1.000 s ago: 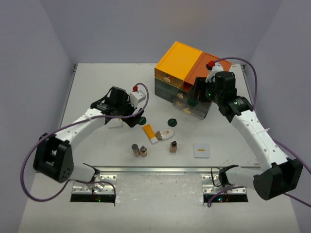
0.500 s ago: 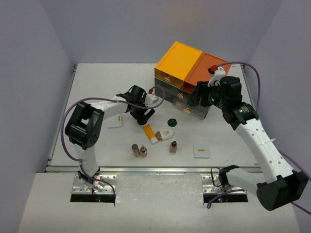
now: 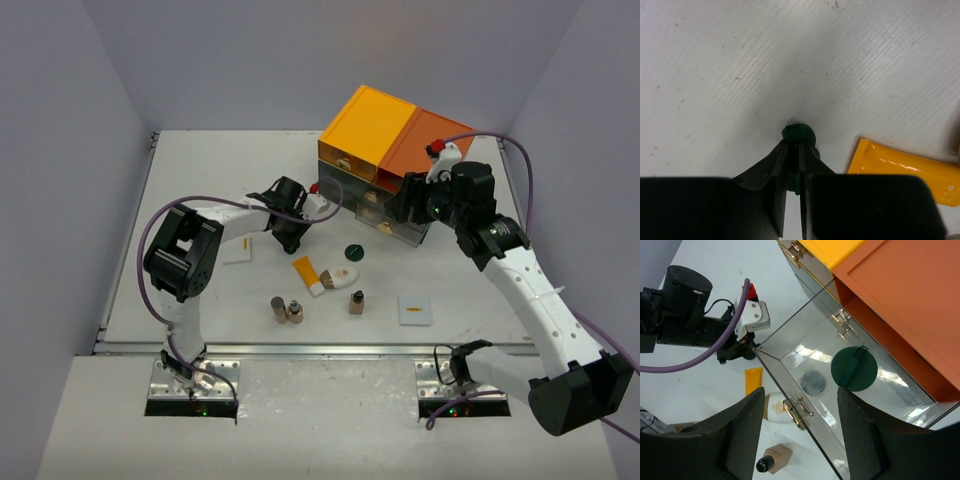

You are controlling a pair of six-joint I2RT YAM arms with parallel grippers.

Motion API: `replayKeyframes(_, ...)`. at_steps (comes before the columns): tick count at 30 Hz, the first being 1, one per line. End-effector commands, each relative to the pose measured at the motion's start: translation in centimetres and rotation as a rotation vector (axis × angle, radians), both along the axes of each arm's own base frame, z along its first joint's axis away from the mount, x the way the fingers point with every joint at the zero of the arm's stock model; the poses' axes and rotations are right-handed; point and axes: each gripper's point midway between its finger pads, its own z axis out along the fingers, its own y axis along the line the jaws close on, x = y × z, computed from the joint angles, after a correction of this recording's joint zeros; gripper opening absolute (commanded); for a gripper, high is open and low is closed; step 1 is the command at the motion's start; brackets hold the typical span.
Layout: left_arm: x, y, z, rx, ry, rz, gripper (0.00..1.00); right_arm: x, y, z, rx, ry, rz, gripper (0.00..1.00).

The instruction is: Organize the makeup

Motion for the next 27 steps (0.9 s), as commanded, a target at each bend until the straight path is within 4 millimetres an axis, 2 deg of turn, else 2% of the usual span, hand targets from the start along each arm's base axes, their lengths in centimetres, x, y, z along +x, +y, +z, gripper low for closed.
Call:
replayKeyframes(1, 0.5, 0.1, -0.7, 0.015, -0.006, 0.002, 0.02, 0.3, 0.0, 1.4, 0.002, -0.066, 0.006, 0.61)
replayKeyframes(9, 0.2, 0.1, -0.2, -0.013, -0.011, 0.028, 0.00, 0.1, -0.2, 1.5, 0.004, -0.078, 0.002, 0.61)
replayKeyframes(12, 0.8, 0.1, 2.0, -0.058, -0.057, 0.048, 0.00, -0.1, -0.2, 1.5, 0.007, -0.075, 0.006, 0.61)
replayKeyframes(13, 1.5, 0.3, 4.4, -0.093, -0.104, 0.066, 0.00, -0.3, 0.1, 1.7, 0.015, -0.072, 0.019, 0.61)
replayKeyframes(15, 2.2, 0.5, 6.7, -0.120, -0.145, 0.088, 0.00, -0.4, 0.3, 2.0, 0.023, -0.079, 0.032, 0.61)
replayKeyframes(17, 2.9, 1.4, 10.6, -0.153, -0.223, 0.121, 0.00, -0.6, 0.6, 2.2, 0.035, -0.085, 0.050, 0.61)
replayKeyframes(19, 3.1, 2.2, 13.4, -0.177, -0.275, 0.143, 0.00, -0.7, 1.0, 2.5, 0.051, -0.084, 0.068, 0.61)
replayKeyframes(21, 3.0, 3.2, 17.0, -0.209, -0.340, 0.159, 0.00, -1.1, 1.8, 3.0, 0.083, -0.076, 0.108, 0.61)
replayKeyframes(22, 2.8, 3.7, 18.5, -0.220, -0.366, 0.159, 0.00, -1.3, 2.1, 3.3, 0.101, -0.077, 0.122, 0.61)
replayKeyframes(23, 2.1, 4.2, 20.9, -0.242, -0.411, 0.159, 0.00, -1.5, 2.5, 3.9, 0.132, -0.079, 0.138, 0.61)
replayKeyframes(27, -1.4, 5.4, 27.3, -0.295, -0.542, 0.132, 0.00, -3.1, 4.4, 5.4, 0.265, -0.089, 0.227, 0.61)
